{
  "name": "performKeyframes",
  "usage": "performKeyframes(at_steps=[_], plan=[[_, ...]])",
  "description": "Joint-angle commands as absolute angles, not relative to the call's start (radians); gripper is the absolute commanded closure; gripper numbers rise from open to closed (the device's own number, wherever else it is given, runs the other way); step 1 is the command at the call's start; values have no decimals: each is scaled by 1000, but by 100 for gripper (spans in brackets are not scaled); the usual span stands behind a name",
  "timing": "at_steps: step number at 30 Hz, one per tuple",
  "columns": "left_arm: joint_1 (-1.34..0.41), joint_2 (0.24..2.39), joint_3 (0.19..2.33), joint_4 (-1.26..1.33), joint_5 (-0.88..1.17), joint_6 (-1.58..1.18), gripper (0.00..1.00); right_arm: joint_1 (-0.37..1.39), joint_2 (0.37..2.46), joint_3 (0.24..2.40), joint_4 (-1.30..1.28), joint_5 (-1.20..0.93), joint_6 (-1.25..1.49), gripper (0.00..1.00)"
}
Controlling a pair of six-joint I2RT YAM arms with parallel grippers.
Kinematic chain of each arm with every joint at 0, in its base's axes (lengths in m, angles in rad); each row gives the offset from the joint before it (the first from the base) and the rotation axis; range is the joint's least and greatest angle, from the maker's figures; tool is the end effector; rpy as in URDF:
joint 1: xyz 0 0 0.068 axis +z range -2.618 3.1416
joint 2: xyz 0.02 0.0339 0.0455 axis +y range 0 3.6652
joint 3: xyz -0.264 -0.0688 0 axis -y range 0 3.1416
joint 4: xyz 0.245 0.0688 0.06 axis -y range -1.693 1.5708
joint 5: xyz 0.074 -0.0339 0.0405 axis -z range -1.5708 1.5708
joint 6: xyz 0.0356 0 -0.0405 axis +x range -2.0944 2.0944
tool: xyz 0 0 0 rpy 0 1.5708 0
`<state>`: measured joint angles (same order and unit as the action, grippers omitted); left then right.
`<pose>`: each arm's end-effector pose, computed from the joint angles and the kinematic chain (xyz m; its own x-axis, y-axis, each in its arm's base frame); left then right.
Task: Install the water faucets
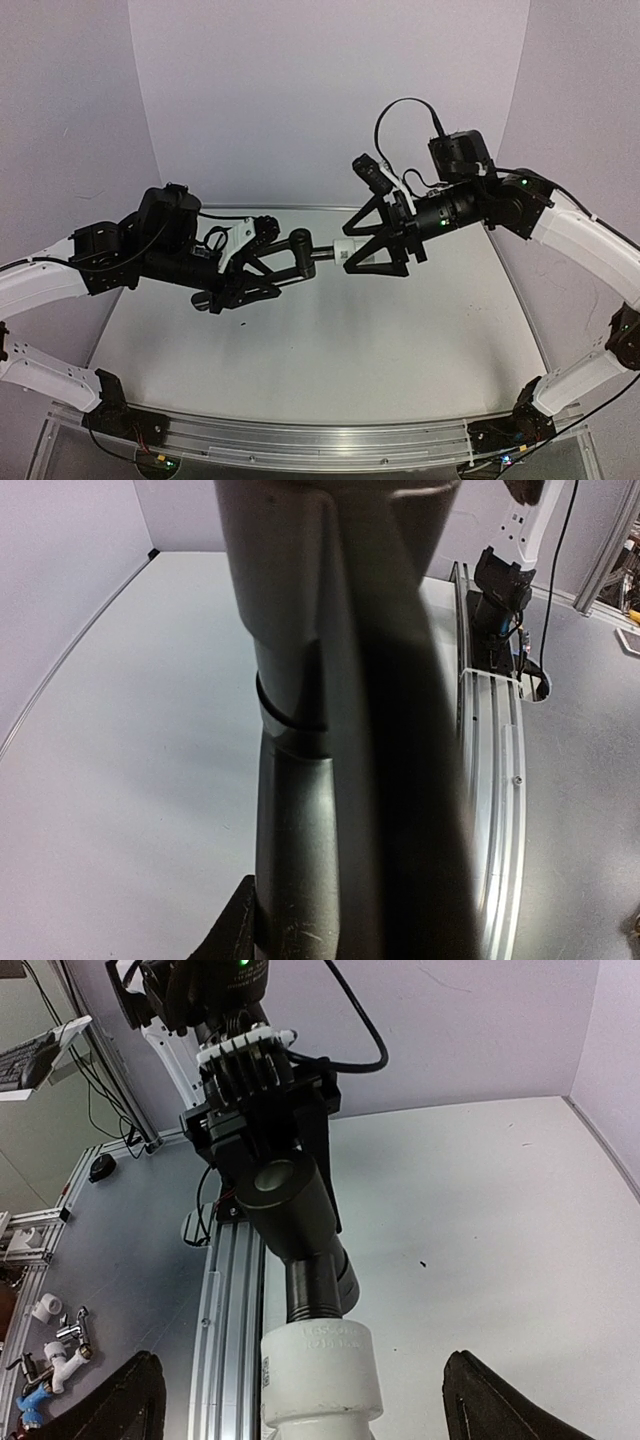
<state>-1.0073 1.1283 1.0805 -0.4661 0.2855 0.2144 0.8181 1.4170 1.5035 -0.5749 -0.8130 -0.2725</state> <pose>0.1244 -0.2156 0.3471 -0.0561 0.4710 -0.8803 0.9765 0.2098 0.0500 0.1899 0.2406 0.4091 -0.0559 -0.3303 -0.9422 -0.9918 -0.0905 0.0906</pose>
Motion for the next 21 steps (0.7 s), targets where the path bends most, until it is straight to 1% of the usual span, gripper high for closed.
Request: performKeyframes(at_steps=[1,3,7,9,14,17,21], plan=[[-1006,1067,1141,-310,299,207,100,825,1446,1516,-583,-815,-252,14],[-1006,1061,1135,-305,300,219,100,825,1459,1524,-584,-837,-227,25],[-1007,1044,1112,-294,274,258,100,825,1476,1536,-579,-888,-149,51],[-1008,1032,1099,-287,260,280,100,824,1480,1531,-576,-920,-103,66],[-1008,1008,1067,-267,249,348,100,820,1494,1544,-536,-988,28,85],[-1008,1016,1076,-293,248,378,100,800,1513,1559,-500,-1035,119,91],[-1009,1039,1097,-330,226,400,100,776,1526,1556,-437,-1087,243,80]])
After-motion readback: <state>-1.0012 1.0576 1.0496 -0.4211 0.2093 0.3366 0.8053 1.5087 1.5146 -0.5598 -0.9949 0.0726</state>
